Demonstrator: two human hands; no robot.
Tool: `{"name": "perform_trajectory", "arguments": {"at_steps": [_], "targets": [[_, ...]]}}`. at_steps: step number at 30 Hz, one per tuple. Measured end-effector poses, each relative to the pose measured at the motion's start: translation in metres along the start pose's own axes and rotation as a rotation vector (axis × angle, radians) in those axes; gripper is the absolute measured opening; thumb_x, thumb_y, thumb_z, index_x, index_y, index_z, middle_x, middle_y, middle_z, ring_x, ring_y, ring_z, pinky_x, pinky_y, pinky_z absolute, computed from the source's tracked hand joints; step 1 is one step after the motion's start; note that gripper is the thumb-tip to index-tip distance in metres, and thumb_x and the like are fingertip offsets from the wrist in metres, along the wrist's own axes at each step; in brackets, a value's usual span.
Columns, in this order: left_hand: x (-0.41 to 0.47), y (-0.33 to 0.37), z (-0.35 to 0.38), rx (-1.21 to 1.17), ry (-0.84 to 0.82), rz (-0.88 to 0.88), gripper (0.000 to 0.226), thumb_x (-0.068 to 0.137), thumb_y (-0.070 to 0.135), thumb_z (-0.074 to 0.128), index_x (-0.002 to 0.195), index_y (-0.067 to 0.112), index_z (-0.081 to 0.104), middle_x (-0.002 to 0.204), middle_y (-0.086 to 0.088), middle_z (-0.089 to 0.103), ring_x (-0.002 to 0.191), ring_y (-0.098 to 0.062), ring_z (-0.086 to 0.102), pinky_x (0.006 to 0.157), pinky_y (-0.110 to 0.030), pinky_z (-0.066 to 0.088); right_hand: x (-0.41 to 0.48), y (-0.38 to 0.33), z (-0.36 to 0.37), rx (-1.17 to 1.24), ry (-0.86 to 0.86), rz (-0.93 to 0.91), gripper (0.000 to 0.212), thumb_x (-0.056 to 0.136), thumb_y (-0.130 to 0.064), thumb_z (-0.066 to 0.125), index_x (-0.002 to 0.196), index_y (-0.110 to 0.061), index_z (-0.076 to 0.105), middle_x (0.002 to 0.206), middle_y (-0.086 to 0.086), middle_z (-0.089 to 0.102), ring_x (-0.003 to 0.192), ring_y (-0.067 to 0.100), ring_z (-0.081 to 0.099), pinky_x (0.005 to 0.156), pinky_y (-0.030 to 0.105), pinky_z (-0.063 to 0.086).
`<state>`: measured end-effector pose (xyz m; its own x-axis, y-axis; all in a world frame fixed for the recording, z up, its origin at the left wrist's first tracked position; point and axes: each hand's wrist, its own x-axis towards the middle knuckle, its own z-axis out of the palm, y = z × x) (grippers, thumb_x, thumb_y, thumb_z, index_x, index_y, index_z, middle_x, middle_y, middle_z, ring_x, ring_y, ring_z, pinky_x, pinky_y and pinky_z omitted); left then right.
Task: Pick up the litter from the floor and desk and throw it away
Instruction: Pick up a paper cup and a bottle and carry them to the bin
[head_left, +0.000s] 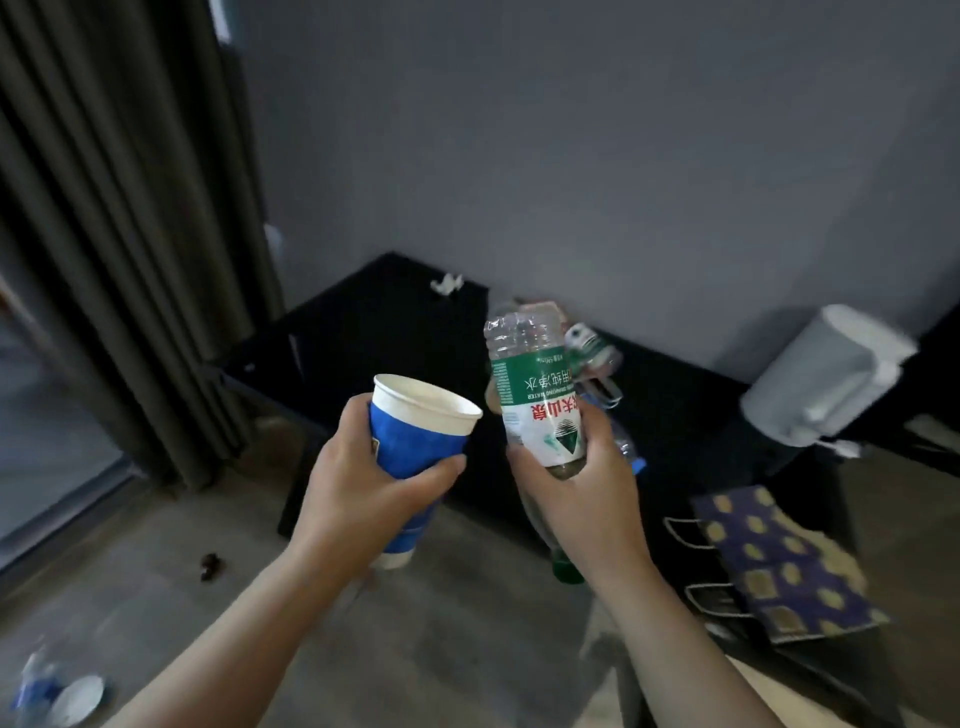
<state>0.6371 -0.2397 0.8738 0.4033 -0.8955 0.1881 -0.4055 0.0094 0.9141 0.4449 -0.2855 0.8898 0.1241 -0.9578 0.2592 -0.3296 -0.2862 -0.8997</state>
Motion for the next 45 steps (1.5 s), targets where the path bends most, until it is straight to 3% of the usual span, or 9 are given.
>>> {"name": "perform_trajectory", "arguments": {"at_steps": [3, 7, 10, 19, 24, 26, 31, 38, 45], "targets": [[0.004, 0.077, 0.02, -0.058, -0.056, 0.133, 0.057, 0.05, 0.058, 0.081, 0.093, 0.04, 0.047, 0.088, 0.023, 0.063, 0.075, 0.002, 0.062, 0.051, -0.014, 0.048, -0.002, -0.042, -0.068, -0.014, 0.129, -0.079, 0.041, 0.073, -0.037, 0.076, 0.103, -0.051, 0.052, 0.098, -0.028, 0.065, 0.086, -0.01, 0.063, 0.062, 0.002, 0.045], [-0.012, 0.176, 0.06, -0.13, -0.127, 0.299, 0.052, 0.055, 0.045, 0.085, 0.091, 0.036, 0.049, 0.086, 0.024, 0.062, 0.077, 0.005, 0.061, 0.055, -0.008, 0.046, -0.017, -0.078, -0.168, -0.047, 0.282, -0.105, 0.043, 0.066, -0.047, 0.072, 0.104, -0.043, 0.054, 0.093, -0.021, 0.067, 0.083, -0.005, 0.065, 0.063, 0.01, 0.05], [-0.041, 0.239, 0.098, -0.195, -0.203, 0.363, 0.056, 0.048, 0.056, 0.081, 0.089, 0.035, 0.049, 0.084, 0.02, 0.063, 0.074, 0.003, 0.062, 0.052, -0.014, 0.045, -0.04, -0.096, -0.248, -0.088, 0.394, -0.13, 0.038, 0.072, -0.037, 0.074, 0.102, -0.045, 0.052, 0.092, -0.023, 0.066, 0.081, -0.006, 0.064, 0.062, 0.009, 0.048], [-0.179, 0.409, 0.262, -0.42, -0.499, 0.557, 0.052, 0.055, 0.051, 0.082, 0.09, 0.054, 0.043, 0.091, 0.037, 0.059, 0.077, 0.015, 0.06, 0.044, -0.006, 0.044, -0.171, -0.121, -0.497, -0.208, 0.76, -0.117, 0.039, 0.073, -0.034, 0.074, 0.105, -0.043, 0.054, 0.092, -0.022, 0.069, 0.078, -0.004, 0.066, 0.059, 0.009, 0.047], [-0.269, 0.479, 0.344, -0.532, -0.648, 0.629, 0.052, 0.054, 0.049, 0.082, 0.09, 0.06, 0.045, 0.091, 0.031, 0.063, 0.076, 0.01, 0.063, 0.046, -0.007, 0.046, -0.257, -0.127, -0.611, -0.3, 0.948, -0.085, 0.04, 0.073, -0.036, 0.075, 0.107, -0.041, 0.054, 0.09, -0.026, 0.068, 0.075, -0.005, 0.065, 0.055, 0.011, 0.047], [-0.3, 0.502, 0.375, -0.56, -0.718, 0.644, 0.051, 0.057, 0.046, 0.084, 0.094, 0.05, 0.049, 0.09, 0.027, 0.065, 0.075, 0.005, 0.065, 0.049, -0.011, 0.047, -0.289, -0.128, -0.646, -0.329, 1.015, -0.072, 0.04, 0.075, -0.032, 0.075, 0.108, -0.041, 0.054, 0.09, -0.027, 0.067, 0.076, -0.006, 0.065, 0.056, 0.008, 0.047], [-0.37, 0.547, 0.444, -0.645, -0.888, 0.665, 0.054, 0.053, 0.043, 0.086, 0.094, 0.04, 0.051, 0.086, 0.022, 0.065, 0.072, 0.003, 0.065, 0.05, -0.009, 0.047, -0.356, -0.119, -0.713, -0.405, 1.165, -0.035, 0.043, 0.074, -0.037, 0.073, 0.111, -0.044, 0.053, 0.095, -0.026, 0.067, 0.083, -0.004, 0.066, 0.066, 0.02, 0.051], [-0.424, 0.59, 0.533, -0.732, -1.113, 0.653, 0.049, 0.05, 0.041, 0.081, 0.09, 0.039, 0.053, 0.084, 0.015, 0.068, 0.069, -0.005, 0.067, 0.05, -0.014, 0.051, -0.398, -0.093, -0.781, -0.481, 1.327, -0.003, 0.039, 0.077, -0.034, 0.075, 0.106, -0.048, 0.053, 0.096, -0.027, 0.066, 0.086, -0.007, 0.065, 0.06, 0.006, 0.048], [-0.426, 0.643, 0.625, -0.837, -1.294, 0.621, 0.052, 0.043, 0.05, 0.079, 0.088, 0.041, 0.055, 0.084, 0.005, 0.07, 0.073, -0.018, 0.07, 0.064, -0.046, 0.06, -0.381, -0.07, -0.852, -0.562, 1.49, 0.029, 0.041, 0.078, -0.04, 0.073, 0.114, -0.04, 0.052, 0.097, -0.034, 0.062, 0.086, -0.013, 0.061, 0.054, 0.004, 0.045]]}}
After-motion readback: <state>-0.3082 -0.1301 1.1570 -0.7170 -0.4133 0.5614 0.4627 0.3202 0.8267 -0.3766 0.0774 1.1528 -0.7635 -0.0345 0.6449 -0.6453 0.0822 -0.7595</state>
